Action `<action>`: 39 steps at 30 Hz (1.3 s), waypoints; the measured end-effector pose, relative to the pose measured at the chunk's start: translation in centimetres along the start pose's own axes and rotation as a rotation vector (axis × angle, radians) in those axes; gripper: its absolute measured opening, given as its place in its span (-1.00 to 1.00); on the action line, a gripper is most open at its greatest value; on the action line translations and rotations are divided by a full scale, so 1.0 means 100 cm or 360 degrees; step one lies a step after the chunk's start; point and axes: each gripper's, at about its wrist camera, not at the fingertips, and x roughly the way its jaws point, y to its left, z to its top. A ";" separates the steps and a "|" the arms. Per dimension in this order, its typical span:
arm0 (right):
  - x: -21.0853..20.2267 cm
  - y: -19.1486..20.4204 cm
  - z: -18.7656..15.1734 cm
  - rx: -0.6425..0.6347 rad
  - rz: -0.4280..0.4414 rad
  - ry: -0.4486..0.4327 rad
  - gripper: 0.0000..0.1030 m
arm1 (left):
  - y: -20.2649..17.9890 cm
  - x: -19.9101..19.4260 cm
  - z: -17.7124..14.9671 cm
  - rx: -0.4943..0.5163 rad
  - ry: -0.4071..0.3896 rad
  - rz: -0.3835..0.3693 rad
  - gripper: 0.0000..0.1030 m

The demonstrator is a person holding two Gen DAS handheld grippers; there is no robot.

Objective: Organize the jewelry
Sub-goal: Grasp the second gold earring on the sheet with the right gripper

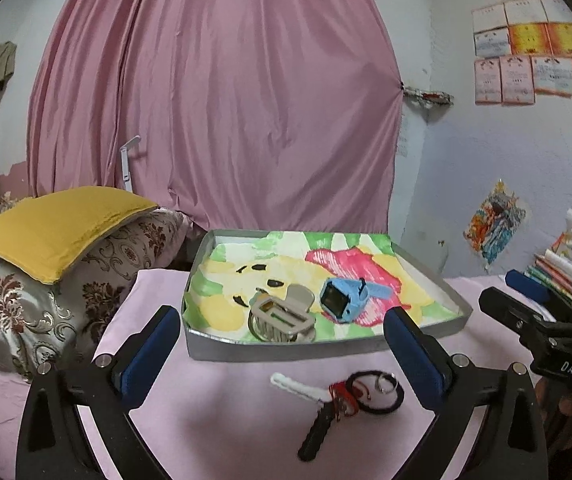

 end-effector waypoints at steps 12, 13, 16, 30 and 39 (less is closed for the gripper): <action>0.023 -0.005 -0.015 -0.0064 0.0049 0.0370 0.87 | -0.004 0.016 -0.026 0.0063 0.0388 -0.0059 0.98; 0.026 -0.005 -0.017 -0.0077 0.0040 0.0399 0.87 | -0.004 0.018 -0.029 0.0063 0.0415 -0.0063 0.98; 0.030 -0.002 -0.019 -0.0100 0.0054 0.0450 0.84 | -0.005 0.025 -0.035 0.0055 0.0497 -0.0087 0.98; 0.052 0.008 -0.029 -0.0135 0.0178 0.0649 -0.13 | -0.014 0.044 -0.047 0.0091 0.0678 -0.0157 0.10; 0.065 0.013 -0.030 -0.0166 0.0236 0.0730 -0.38 | -0.016 0.050 -0.048 0.0143 0.0753 -0.0201 -0.29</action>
